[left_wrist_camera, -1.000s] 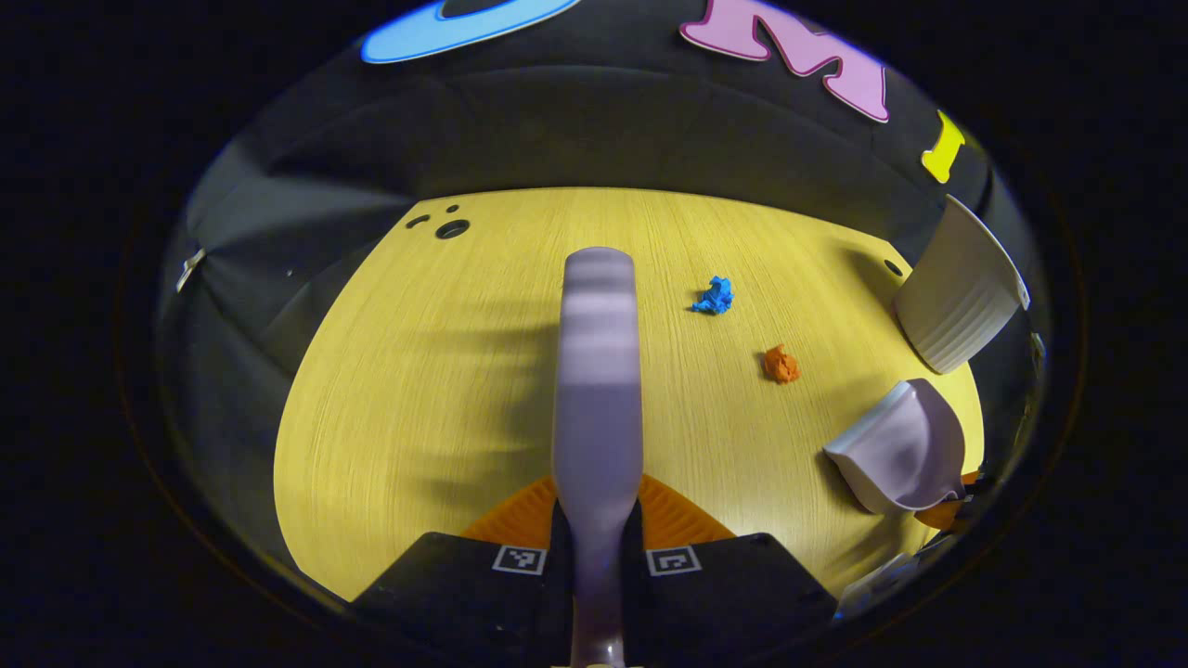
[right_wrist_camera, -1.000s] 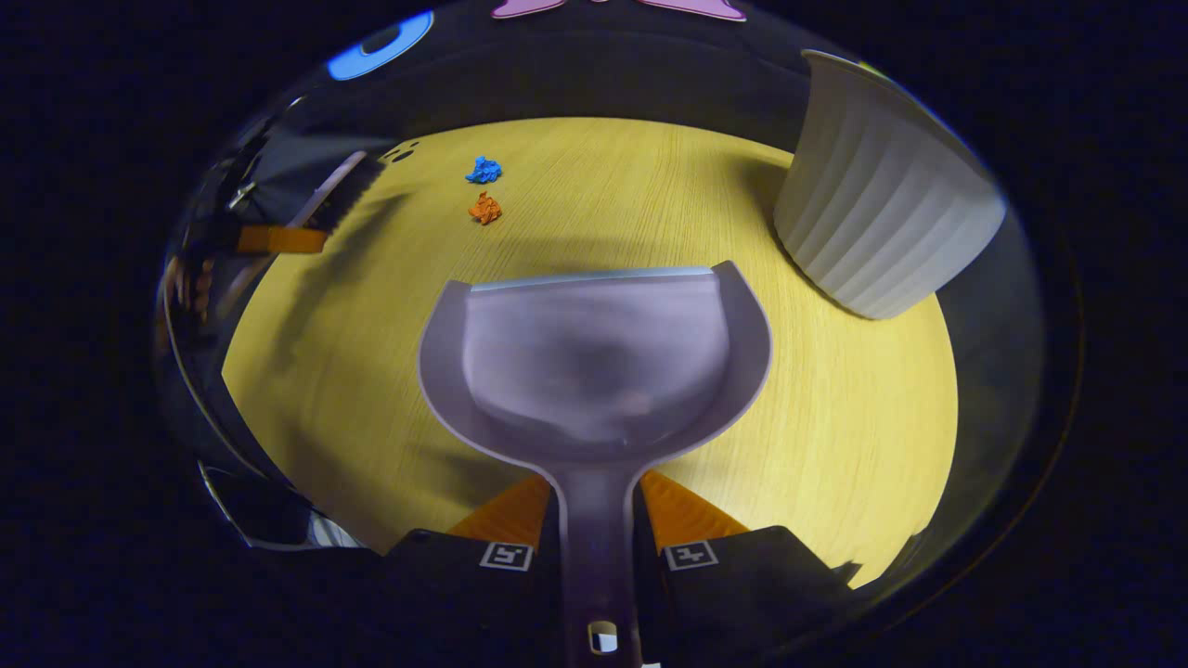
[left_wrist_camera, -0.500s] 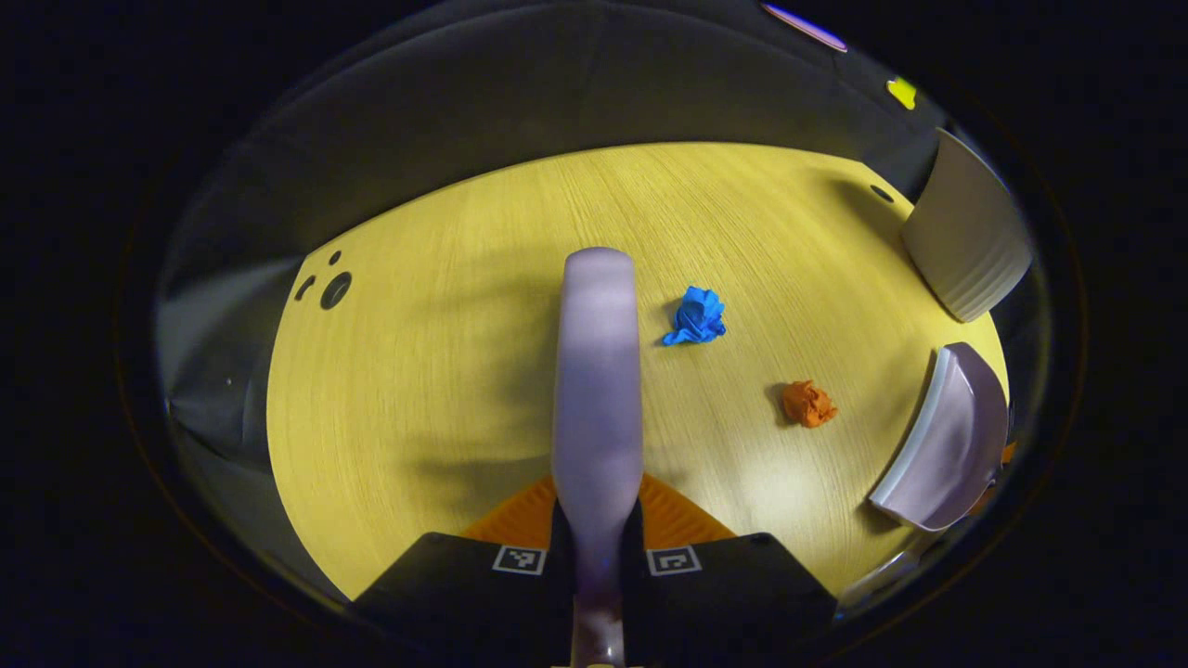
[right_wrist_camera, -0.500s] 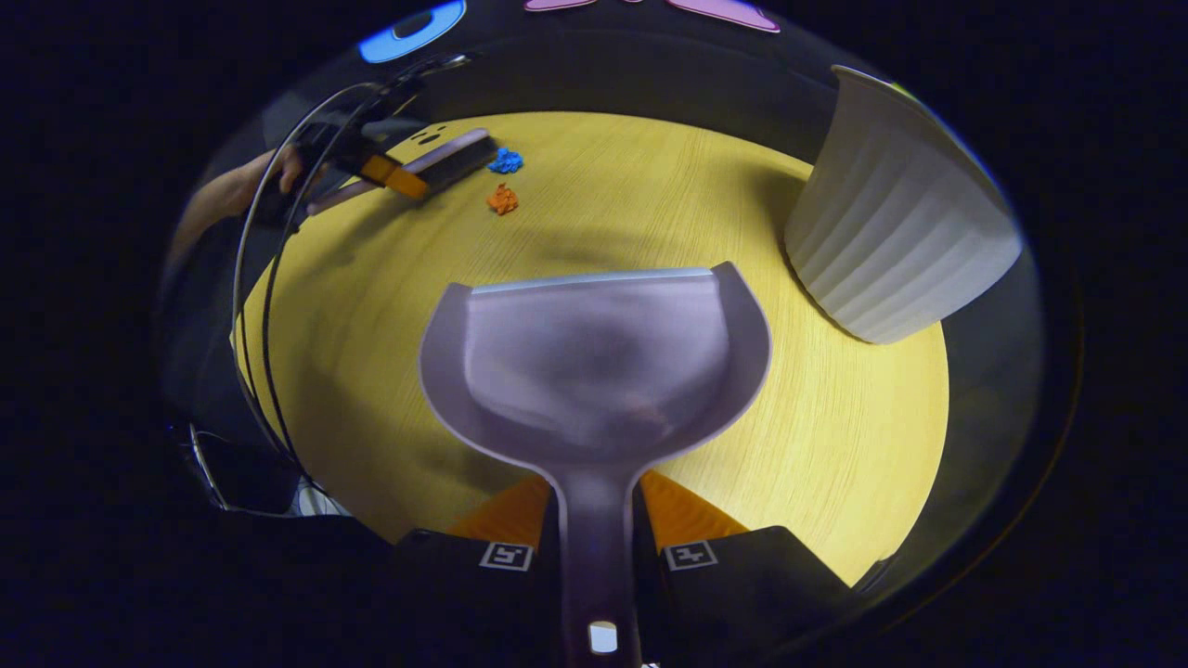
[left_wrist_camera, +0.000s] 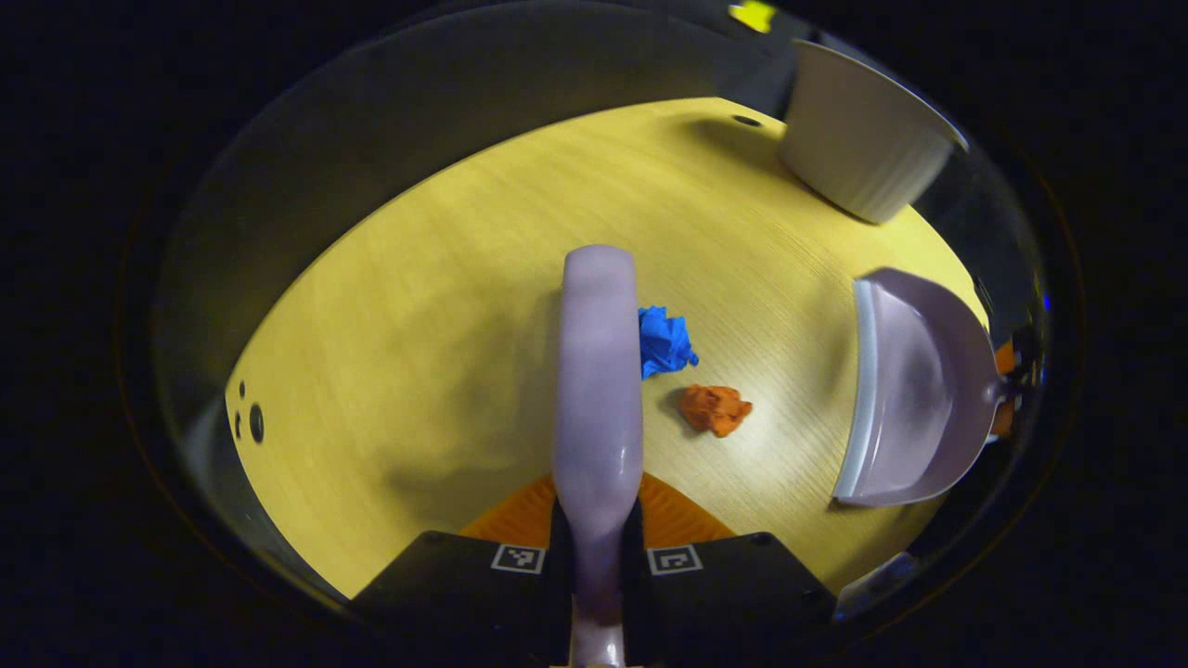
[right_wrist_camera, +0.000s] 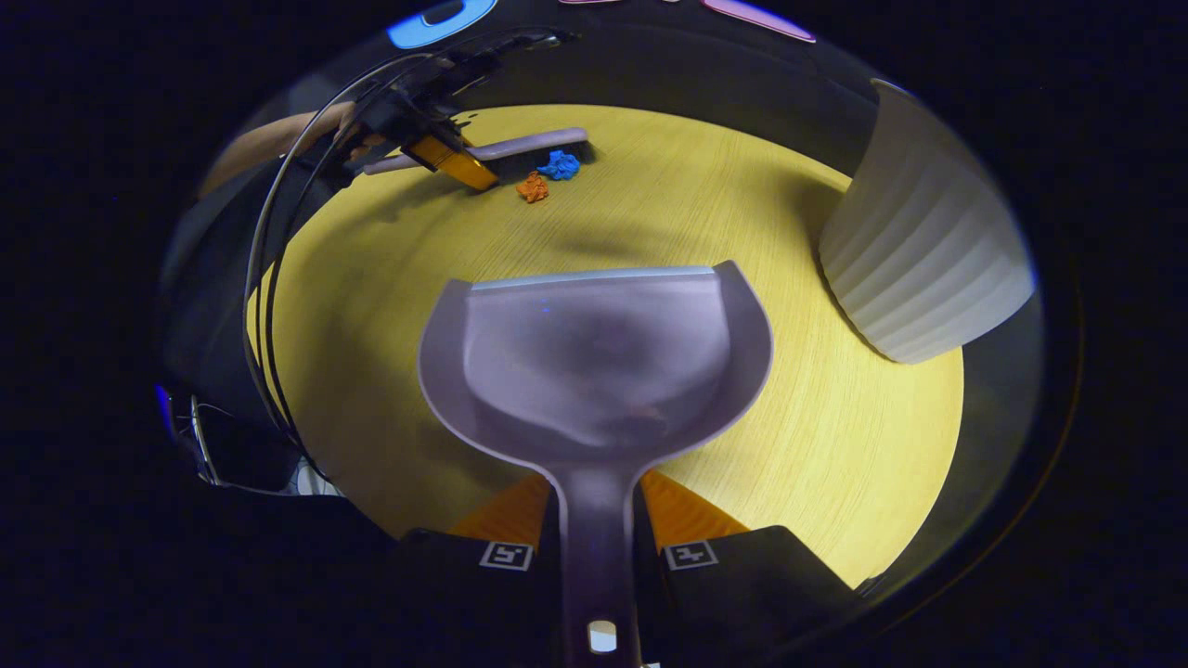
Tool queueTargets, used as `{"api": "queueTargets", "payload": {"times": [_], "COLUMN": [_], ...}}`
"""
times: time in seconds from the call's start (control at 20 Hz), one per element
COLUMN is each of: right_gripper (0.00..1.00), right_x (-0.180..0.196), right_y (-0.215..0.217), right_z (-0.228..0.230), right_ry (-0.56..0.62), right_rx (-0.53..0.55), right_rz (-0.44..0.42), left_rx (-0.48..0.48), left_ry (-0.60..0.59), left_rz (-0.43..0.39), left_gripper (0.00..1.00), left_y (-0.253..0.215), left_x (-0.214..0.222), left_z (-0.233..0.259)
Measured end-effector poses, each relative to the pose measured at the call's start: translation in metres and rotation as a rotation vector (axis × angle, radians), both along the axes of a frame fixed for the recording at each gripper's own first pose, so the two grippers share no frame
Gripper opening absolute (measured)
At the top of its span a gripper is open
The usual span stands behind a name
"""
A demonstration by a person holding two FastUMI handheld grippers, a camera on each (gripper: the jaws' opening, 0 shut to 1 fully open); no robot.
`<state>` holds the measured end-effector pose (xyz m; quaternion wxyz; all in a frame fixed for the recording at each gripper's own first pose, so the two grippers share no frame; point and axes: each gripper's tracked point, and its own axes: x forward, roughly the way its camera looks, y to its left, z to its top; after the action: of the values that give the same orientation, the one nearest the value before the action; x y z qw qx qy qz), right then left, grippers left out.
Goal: Pick up the small broom and dustpan from the desktop, sweep the trash into the dustpan with the broom, and then empty the trash into the garbage bin.
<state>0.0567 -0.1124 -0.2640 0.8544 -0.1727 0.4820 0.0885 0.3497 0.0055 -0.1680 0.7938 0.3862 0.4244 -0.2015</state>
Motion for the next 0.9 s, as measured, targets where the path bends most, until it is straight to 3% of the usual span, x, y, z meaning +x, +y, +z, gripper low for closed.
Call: {"api": "queueTargets", "payload": {"times": [0.05,0.3,0.55,0.65,0.75,0.9], "right_gripper": [0.4,0.36,0.37,0.4,0.37,0.37], "right_x": [0.0,0.0,0.0,0.0,0.001,0.001], "right_y": [-0.001,-0.001,-0.006,-0.007,-0.006,-0.006], "right_z": [0.0,0.002,0.003,0.003,0.003,0.003], "right_ry": [0.001,-0.004,-0.008,-0.006,-0.009,-0.013], "right_rx": [-0.001,-0.001,-0.026,-0.028,-0.023,-0.009], "right_rz": [0.004,0.022,0.032,0.027,0.024,0.018], "left_rx": [0.0,-0.025,-0.043,-0.099,-0.183,-0.189], "left_ry": [0.018,0.146,0.318,0.351,0.462,0.374], "left_rz": [-0.027,-0.126,-0.194,-0.173,-0.124,-0.099], "left_gripper": [0.26,0.24,0.26,0.24,0.23,0.26], "left_y": [-0.009,-0.059,-0.106,-0.122,-0.135,-0.129], "left_x": [-0.005,-0.051,-0.125,-0.142,-0.176,-0.181], "left_z": [0.0,-0.03,-0.064,-0.069,-0.079,-0.08]}}
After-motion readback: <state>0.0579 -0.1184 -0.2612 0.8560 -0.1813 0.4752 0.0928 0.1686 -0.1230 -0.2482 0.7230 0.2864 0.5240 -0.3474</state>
